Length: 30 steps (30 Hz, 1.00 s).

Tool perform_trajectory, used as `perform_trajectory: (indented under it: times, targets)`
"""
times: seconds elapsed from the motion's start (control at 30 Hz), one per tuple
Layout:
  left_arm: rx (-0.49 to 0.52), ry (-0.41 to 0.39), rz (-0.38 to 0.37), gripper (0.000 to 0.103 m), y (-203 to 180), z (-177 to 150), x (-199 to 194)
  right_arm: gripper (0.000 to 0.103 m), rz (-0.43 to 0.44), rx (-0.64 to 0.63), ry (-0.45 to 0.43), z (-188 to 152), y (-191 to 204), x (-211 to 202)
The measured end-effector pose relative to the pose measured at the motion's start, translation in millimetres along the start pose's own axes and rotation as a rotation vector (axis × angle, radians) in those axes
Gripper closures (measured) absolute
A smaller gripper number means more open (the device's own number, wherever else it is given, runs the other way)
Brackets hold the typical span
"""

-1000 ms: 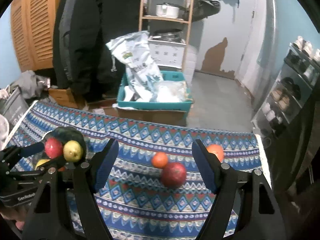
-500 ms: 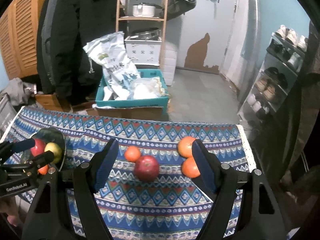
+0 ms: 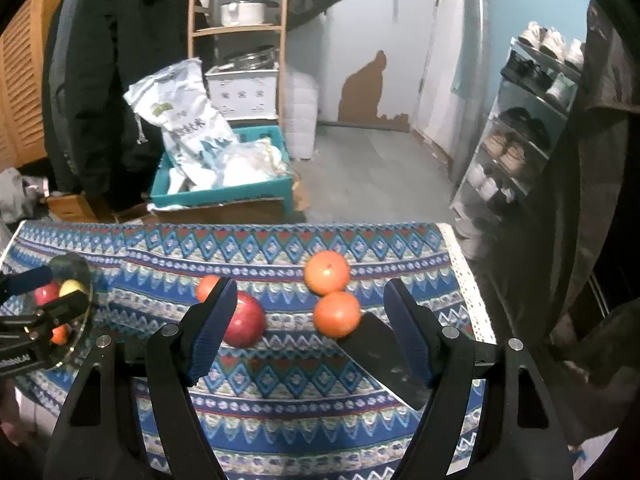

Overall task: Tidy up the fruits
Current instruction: 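Withdraw both tools from the bowl toward the remaining oranges and red apple, then grasp the red apple with the left tool while the right tool grasps an orange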

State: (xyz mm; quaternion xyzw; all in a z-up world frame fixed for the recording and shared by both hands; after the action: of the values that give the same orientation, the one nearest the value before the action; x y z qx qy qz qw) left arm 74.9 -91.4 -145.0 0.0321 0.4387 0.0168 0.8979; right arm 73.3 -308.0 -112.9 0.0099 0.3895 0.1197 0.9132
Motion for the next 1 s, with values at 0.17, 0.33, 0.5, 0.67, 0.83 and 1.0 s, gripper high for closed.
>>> perform_trajectory:
  times: [0.17,0.33,0.5,0.67,0.83,1.0]
  targets:
    - [0.030,0.006,-0.017,0.022,-18.3,7.7,4.5,0.027,-0.007,-0.001,0.038,-5.2,-19.7,6.9]
    - [0.057,0.037,-0.036,0.022,-36.6,14.1,16.1,0.027,0.027,0.020,0.077,-1.2,-38.7,18.0]
    - [0.045,0.103,-0.056,0.022,-47.2,18.0,35.5,0.027,0.042,-0.002,0.133,5.1,-48.5,32.3]
    - [0.050,0.161,-0.063,0.022,-58.4,19.8,56.2,0.027,0.060,-0.023,0.204,8.9,-56.5,54.2]
    - [0.023,0.212,-0.081,0.022,-66.8,20.8,78.4,0.027,0.091,-0.021,0.283,6.2,-67.1,84.8]
    - [0.029,0.250,-0.072,0.022,-75.0,16.4,98.6,0.027,0.100,-0.005,0.348,-6.2,-77.9,111.8]
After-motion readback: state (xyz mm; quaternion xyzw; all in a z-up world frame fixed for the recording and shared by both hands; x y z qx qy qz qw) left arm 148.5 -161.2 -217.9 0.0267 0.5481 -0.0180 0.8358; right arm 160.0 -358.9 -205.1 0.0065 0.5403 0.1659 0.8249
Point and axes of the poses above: each gripper's, at about its wrist camera, not at the fingertips, and x roughly the way its jaws point, y to its left, z to its top, the point moved 3 cm from there along x, roughly the way its jaws point, and after that the axes turned 14 degrees about z, right-handed, at the moved point
